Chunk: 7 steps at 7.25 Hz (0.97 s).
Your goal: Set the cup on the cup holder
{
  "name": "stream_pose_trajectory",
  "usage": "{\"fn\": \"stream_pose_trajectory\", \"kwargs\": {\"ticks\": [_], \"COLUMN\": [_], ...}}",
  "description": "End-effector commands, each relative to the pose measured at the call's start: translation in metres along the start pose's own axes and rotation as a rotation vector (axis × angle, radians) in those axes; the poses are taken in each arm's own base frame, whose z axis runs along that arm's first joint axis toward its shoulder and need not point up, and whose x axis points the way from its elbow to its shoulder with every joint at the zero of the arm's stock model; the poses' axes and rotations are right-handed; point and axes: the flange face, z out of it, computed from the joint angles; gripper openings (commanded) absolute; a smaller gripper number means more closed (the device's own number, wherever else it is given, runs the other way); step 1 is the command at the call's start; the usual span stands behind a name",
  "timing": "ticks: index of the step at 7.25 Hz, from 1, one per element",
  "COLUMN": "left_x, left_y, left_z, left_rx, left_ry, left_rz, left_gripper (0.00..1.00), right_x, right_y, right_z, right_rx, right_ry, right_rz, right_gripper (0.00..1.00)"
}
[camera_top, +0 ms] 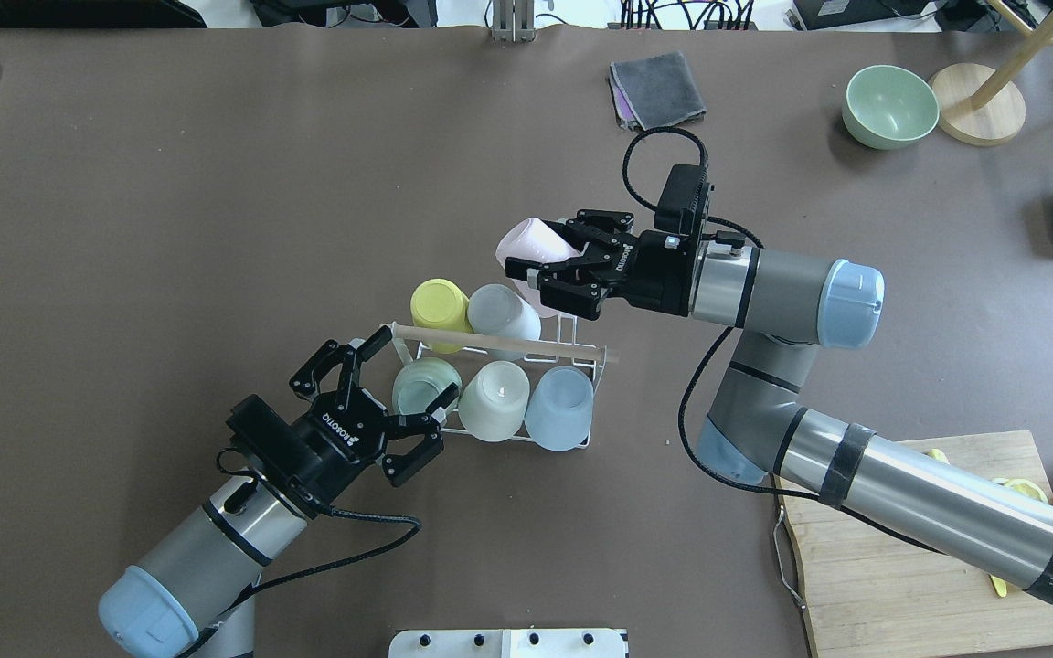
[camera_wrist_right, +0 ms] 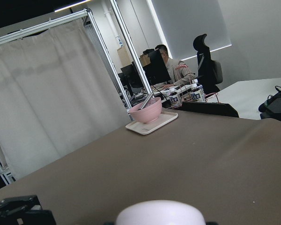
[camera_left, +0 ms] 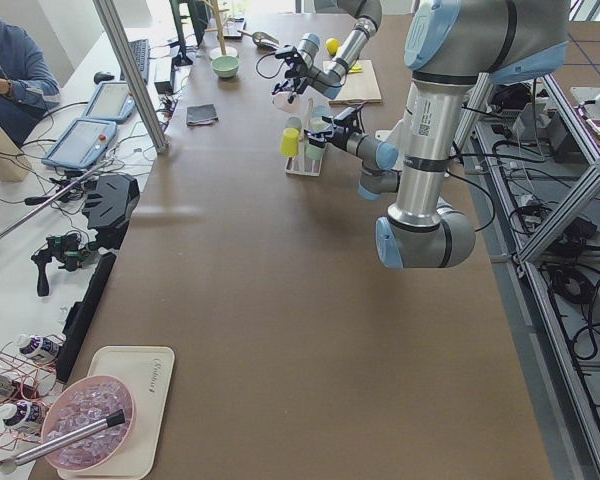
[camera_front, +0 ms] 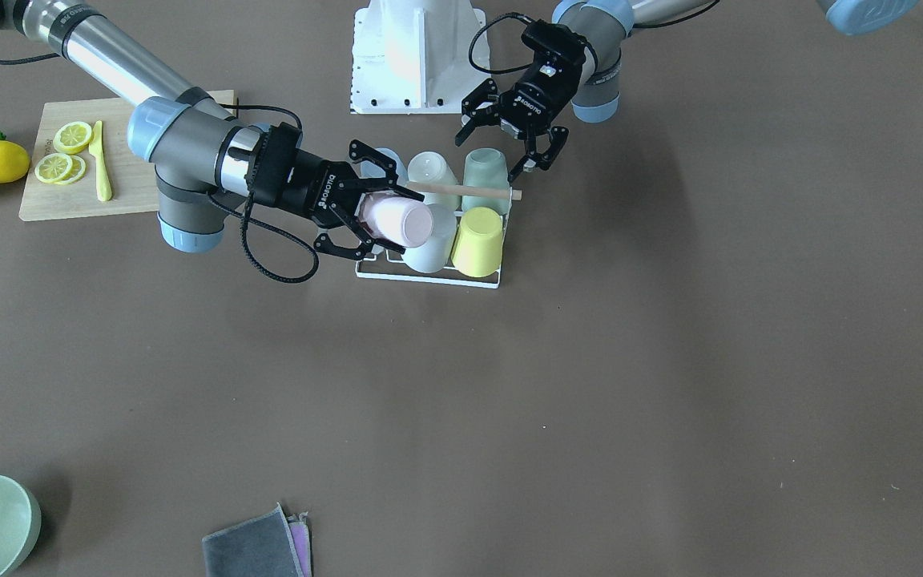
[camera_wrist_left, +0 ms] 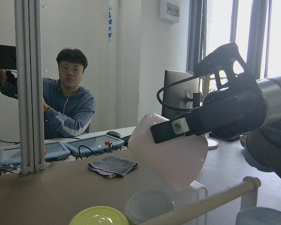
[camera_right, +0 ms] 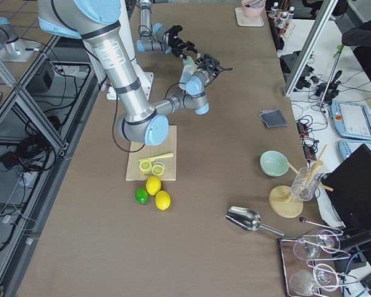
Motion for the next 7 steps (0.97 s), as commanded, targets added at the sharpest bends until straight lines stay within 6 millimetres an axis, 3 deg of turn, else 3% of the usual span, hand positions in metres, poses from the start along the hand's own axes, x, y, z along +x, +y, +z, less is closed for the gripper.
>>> {"fn": "stream_pose_trajectory", "kwargs": {"ticks": [1,2,3,5,7], "left_x": [-0.008,-0.018,-0.026,-0.065,-0.098], "left_y": [-0.038,-0.046,-0.061,-0.076,-0.104], "left_z": [-0.019,-0.024,-0.01,0.024,0.049], "left_rx": [0.039,0.018,-0.033,-0.142,-0.292], "left_ry": [0.02,0.035,0.027,-0.001,-0.029], "left_rz": [-0.038,-0.009,0.065,0.208,0.194], "left_gripper": [0.99,0.99,0.99,0.99,0.99], "right_x": [-0.002,-0.004,-0.004,-0.003,-0.002], "right_y": [0.004,0.008,0.013,0.014,0.018], "right_z": [0.0,0.002,0.003,0.002,-0.002], "right_rx": [-0.003,-0.008,-0.015,-0.016,-0.02], "right_ry": [-0.002,-0.005,-0.004,0.0,-0.003], "right_rz": [0.002,0.005,0.008,0.004,0.005], "right_gripper": [0.0,0.0,0.0,0.0,0.0]}}
